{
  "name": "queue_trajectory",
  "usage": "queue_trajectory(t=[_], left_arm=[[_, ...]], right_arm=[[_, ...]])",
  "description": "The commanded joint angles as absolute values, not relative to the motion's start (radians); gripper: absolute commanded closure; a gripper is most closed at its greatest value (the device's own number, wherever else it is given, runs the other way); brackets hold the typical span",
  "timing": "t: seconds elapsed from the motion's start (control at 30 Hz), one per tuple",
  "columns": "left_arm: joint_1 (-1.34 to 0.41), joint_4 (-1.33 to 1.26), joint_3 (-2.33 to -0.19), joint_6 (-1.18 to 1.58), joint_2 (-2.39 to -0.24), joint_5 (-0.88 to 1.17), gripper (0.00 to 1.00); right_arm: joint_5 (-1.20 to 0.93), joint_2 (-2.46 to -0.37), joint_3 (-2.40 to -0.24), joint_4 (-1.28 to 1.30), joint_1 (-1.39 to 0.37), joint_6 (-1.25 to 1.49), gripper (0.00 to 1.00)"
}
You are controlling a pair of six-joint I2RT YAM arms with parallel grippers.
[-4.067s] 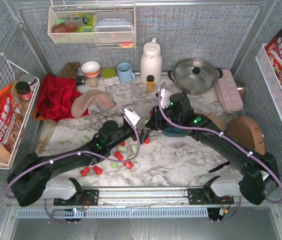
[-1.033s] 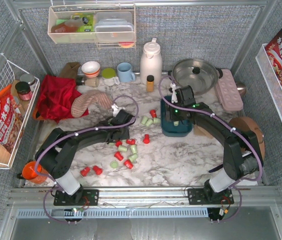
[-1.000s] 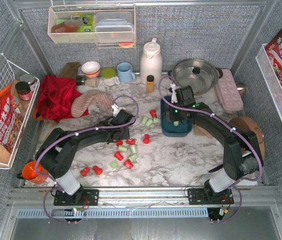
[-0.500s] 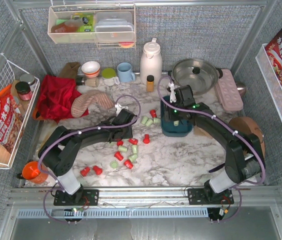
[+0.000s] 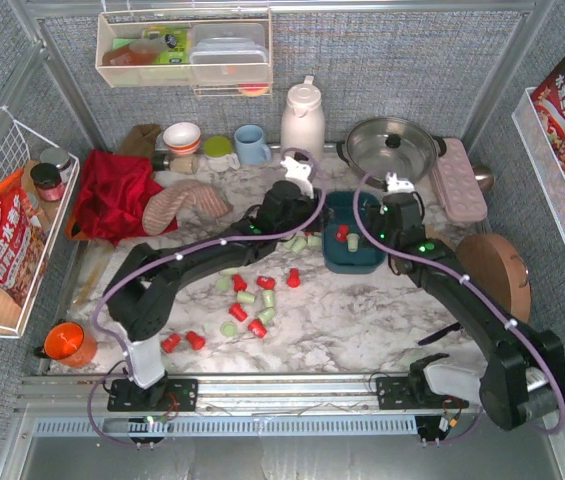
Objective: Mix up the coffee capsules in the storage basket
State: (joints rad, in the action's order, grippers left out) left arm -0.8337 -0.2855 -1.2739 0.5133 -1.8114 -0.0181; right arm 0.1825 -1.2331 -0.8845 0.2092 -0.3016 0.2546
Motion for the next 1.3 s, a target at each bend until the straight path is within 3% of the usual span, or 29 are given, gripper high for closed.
queue_trajectory(t=[0.0,0.23,0.4,0.6,0.83,1.1,1.27], left_arm=[[-0.865,-0.392,-1.352,0.488,-1.911,0.058,0.60],[-0.902,-0.288,-1.429,0.500,-2.019,-0.055,0.38],[-0.904,-0.241,-1.325,0.516,-1.889,-0.211,0.30],[-0.905,0.074,-1.132,0.692,-1.635,-0.474,0.39],[-0.902,0.429,-0.868,0.929,-1.384,-0.545,0.39],[-0.846,0.456,-0.694,0.961,-1.195,-0.499,0.52],[-0.762,0.319,-0.617,0.823,-1.170,-0.405,0.61]], right_arm=[[0.302,-1.141,-0.818,0.101,-0.261,0.332,0.45],[0.270,-1.078,-0.772,0.062,-0.216,0.369,0.43],[0.215,-1.103,-0.788,0.077,-0.208,0.371,0.43],[0.149,-1.141,-0.822,0.105,-0.206,0.365,0.43],[0.118,-1.154,-0.827,0.096,-0.206,0.368,0.43],[0.083,-1.168,-0.829,0.089,-0.206,0.372,0.43],[0.061,-1.176,-0.831,0.084,-0.206,0.371,0.43]])
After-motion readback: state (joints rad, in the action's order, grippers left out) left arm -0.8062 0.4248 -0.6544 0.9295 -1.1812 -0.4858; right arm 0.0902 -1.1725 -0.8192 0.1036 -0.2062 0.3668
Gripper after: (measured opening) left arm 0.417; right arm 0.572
